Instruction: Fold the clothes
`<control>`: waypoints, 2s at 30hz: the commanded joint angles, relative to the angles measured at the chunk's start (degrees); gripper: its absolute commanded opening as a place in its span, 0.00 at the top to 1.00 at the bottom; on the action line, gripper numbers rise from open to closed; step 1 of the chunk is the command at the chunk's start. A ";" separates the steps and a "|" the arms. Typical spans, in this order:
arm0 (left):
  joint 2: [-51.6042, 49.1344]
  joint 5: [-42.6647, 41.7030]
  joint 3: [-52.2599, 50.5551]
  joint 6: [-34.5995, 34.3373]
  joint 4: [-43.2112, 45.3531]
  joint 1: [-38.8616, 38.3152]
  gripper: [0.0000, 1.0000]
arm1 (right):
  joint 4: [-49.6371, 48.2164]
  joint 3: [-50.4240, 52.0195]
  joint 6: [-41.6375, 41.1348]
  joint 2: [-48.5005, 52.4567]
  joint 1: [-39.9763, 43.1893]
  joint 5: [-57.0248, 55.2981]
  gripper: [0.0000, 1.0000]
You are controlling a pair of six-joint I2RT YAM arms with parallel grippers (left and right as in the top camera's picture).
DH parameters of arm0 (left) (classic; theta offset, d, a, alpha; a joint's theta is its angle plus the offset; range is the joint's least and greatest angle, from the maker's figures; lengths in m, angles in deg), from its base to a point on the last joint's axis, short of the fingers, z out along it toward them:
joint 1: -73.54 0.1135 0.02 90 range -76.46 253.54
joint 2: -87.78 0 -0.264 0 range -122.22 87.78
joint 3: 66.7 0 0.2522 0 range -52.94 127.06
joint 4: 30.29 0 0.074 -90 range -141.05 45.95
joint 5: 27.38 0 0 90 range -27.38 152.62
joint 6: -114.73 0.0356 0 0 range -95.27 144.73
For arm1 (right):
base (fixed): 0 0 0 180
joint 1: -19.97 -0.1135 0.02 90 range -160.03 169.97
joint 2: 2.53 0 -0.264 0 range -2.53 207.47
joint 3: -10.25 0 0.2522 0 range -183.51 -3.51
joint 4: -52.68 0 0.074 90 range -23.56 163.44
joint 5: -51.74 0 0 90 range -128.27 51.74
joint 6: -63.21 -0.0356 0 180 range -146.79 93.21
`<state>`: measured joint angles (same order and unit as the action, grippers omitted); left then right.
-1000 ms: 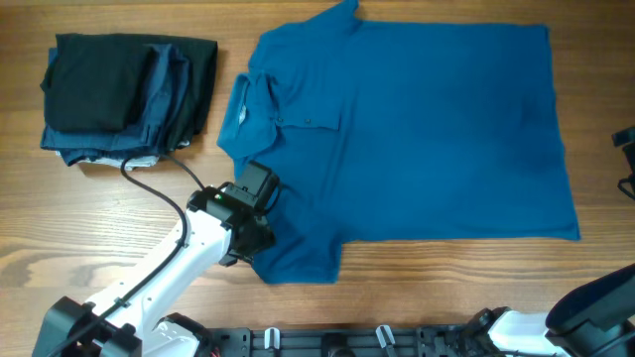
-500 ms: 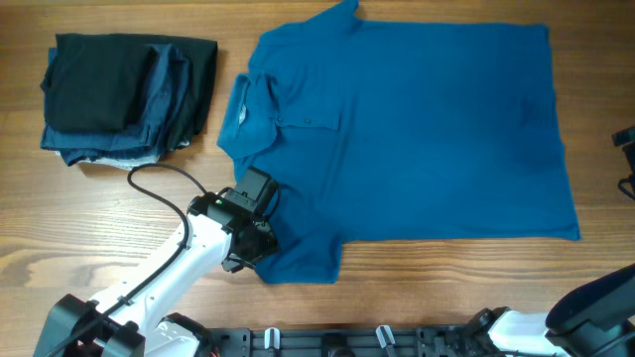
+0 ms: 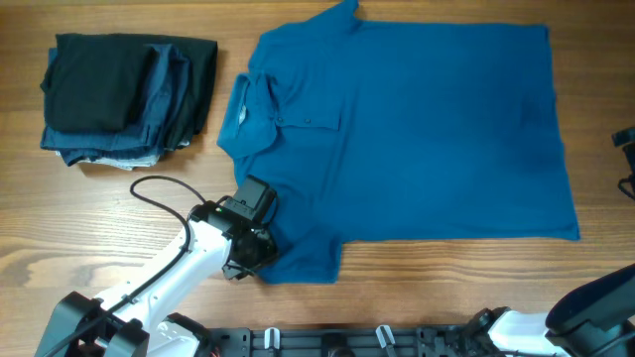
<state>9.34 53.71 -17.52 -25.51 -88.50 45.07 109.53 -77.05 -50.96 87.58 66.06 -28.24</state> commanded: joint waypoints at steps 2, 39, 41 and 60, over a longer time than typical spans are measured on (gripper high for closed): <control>0.50 -8.35 0.50 0.50 0.44 0.22 0.68 | -0.17 -0.26 -0.39 0.31 0.28 -0.57 0.00; 4.98 -3.06 2.25 0.20 -4.33 0.20 0.57 | -0.17 -0.26 -0.42 0.31 0.28 -0.57 0.00; 3.98 -3.65 2.10 0.04 -4.13 0.20 0.64 | -0.17 -0.26 -0.42 0.31 0.28 -0.57 0.00; 2.69 -17.94 2.10 0.28 0.17 -0.35 0.96 | -0.17 -0.26 -0.39 0.31 0.28 -0.57 0.00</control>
<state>12.34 41.21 -16.31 -25.36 -89.52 45.07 109.53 -77.05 -50.96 87.58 66.06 -28.22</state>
